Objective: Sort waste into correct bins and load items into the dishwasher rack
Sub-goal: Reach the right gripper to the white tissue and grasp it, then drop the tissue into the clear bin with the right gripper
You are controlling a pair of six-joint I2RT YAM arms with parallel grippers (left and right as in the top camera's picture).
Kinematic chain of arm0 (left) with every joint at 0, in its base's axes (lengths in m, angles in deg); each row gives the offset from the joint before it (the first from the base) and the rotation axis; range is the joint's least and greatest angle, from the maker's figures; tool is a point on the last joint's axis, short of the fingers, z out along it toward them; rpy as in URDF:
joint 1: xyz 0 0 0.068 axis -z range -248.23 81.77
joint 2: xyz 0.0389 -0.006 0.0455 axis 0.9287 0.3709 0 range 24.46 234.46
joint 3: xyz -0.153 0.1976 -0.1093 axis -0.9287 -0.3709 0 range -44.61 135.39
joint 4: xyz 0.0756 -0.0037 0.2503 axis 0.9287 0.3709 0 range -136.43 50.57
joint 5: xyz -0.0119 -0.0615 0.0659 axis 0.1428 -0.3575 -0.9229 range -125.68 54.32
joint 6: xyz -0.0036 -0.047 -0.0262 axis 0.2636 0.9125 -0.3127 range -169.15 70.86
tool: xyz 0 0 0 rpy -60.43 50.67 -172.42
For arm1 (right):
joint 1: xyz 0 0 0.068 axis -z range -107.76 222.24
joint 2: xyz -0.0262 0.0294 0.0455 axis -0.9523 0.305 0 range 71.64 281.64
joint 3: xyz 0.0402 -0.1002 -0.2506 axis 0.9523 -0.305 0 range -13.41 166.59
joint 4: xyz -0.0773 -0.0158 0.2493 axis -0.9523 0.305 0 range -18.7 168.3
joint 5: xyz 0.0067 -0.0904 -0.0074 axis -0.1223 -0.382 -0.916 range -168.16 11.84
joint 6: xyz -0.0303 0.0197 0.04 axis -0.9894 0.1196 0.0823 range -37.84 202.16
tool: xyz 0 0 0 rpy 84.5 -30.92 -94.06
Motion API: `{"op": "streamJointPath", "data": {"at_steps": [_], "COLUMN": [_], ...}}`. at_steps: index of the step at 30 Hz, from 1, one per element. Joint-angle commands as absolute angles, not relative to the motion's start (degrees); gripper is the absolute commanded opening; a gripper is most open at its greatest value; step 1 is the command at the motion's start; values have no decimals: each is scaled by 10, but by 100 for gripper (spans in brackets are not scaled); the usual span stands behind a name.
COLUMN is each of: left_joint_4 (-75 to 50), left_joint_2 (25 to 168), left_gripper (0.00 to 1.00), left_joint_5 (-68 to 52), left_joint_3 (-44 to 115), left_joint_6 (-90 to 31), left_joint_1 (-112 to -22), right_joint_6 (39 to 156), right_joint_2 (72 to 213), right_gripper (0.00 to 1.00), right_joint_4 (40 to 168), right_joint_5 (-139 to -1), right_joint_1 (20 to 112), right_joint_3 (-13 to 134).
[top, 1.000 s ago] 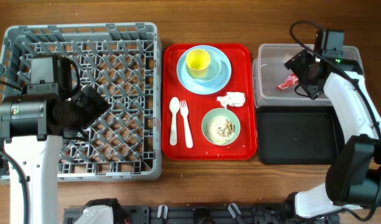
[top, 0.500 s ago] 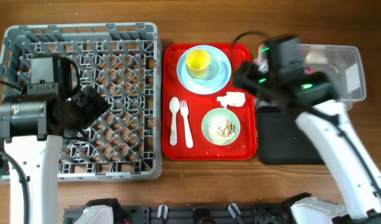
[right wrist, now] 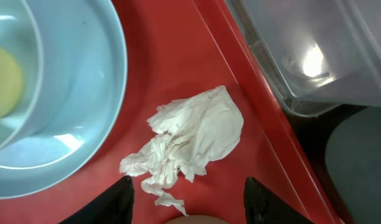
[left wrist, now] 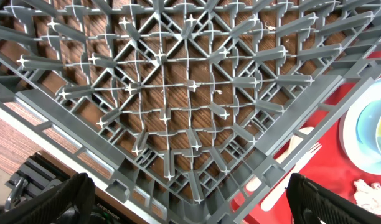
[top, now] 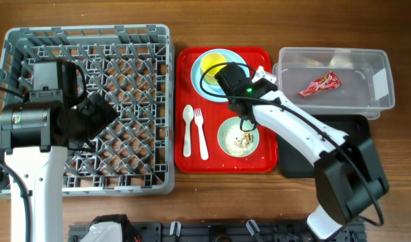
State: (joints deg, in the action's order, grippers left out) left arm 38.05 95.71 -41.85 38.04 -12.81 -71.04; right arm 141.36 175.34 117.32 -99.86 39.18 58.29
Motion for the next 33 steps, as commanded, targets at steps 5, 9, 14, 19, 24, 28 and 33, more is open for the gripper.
{"op": "streamJointPath", "data": {"at_steps": [5, 9, 14, 19, 24, 28, 33], "left_joint_4": [381, 381, 381, 381, 381, 381, 381], "left_joint_2": [955, 955, 955, 955, 955, 955, 955], "left_gripper": [100, 100, 100, 100, 100, 100, 100], "left_joint_5": [-426, -426, -426, -426, -426, -426, -426], "left_joint_3": [379, 379, 379, 379, 379, 379, 379], "left_joint_6": [-129, -129, -129, -129, -129, -129, -129], "left_joint_1": [-714, -714, -714, -714, -714, -714, -714], "right_joint_6": [1424, 1423, 1422, 1423, 1423, 1416, 1330], "right_joint_2": [1828, 1840, 1840, 1840, 1839, 1819, 1700], "right_gripper": [56, 54, 48, 49, 40, 4, 4], "right_joint_4": [1166, 1154, 1142, 1118, 1111, 1131, 1140], "right_joint_5": [-1032, -1032, -1031, -1021, -1019, -1015, -1016], "right_joint_1": [397, 404, 404, 404, 404, 404, 413], "right_joint_3": [579, 579, 578, 561, 554, 570, 627]}}
